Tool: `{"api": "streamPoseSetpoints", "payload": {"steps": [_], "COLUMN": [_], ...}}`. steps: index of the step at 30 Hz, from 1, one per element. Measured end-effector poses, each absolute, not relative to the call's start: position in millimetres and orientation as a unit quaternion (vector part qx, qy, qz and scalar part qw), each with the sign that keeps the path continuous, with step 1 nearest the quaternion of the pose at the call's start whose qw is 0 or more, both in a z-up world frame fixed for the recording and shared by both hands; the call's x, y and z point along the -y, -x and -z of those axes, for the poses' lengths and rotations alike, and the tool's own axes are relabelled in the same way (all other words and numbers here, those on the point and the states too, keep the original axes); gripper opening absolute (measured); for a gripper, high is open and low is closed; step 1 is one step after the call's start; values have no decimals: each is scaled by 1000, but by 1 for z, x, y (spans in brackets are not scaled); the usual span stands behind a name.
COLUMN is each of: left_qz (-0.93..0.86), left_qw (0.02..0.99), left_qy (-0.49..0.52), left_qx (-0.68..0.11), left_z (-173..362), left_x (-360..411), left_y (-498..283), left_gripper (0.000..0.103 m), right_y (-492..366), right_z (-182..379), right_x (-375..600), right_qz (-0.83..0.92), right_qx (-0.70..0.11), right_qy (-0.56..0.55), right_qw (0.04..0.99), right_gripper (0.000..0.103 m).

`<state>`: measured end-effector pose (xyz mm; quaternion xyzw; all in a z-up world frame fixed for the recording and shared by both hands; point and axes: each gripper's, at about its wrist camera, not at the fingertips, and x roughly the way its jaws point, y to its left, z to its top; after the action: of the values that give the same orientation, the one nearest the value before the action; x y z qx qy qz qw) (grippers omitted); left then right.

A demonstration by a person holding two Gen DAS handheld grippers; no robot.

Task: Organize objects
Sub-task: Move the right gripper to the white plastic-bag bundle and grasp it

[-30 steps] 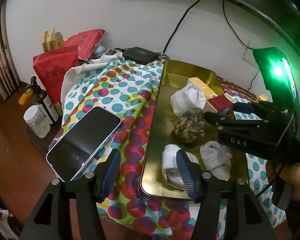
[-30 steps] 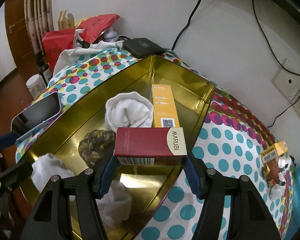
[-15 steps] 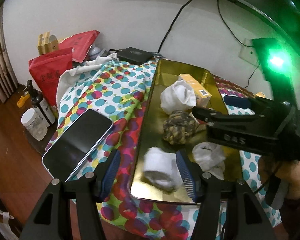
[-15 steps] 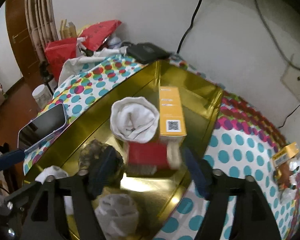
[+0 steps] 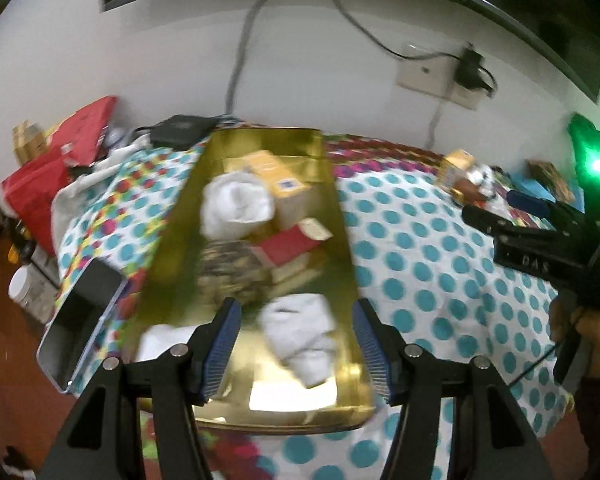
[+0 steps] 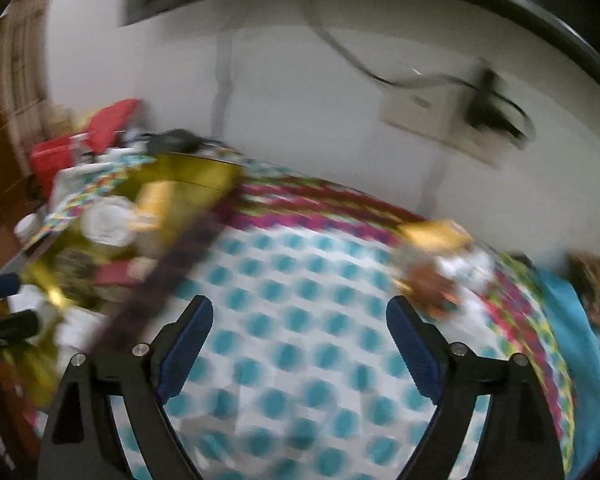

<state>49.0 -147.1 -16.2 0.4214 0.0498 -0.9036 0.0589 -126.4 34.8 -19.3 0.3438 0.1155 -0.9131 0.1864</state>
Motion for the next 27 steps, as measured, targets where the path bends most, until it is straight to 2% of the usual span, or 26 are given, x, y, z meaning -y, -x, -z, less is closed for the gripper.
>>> {"api": "streamPoseSetpoints", "payload": {"steps": [5, 12, 21, 23, 25, 27], "left_qz": [901, 900, 896, 896, 895, 892], "left_qw": [26, -12, -35, -36, -40, -39], "left_qy": [-433, -437, -442, -442, -444, -450], "left_qx": [-25, 5, 30, 31, 29, 27], "left_z": [23, 27, 35, 37, 39, 44], "left_x": [111, 68, 30, 23, 19, 14], "left_y": [-33, -3, 41, 50, 58, 69], "left_gripper": [59, 59, 59, 59, 59, 59], "right_y": [152, 187, 213, 219, 224, 229], "right_z": [35, 52, 68, 71, 75, 79], "right_x": [-99, -148, -149, -148, -147, -145], "right_qz": [917, 913, 910, 908, 903, 896], "right_qx": [-82, -19, -37, -40, -46, -53], "right_qy": [-370, -396, -400, -405, -413, -424], "right_qw": [123, 98, 101, 105, 109, 117], "right_gripper": [87, 87, 85, 80, 63, 52]}}
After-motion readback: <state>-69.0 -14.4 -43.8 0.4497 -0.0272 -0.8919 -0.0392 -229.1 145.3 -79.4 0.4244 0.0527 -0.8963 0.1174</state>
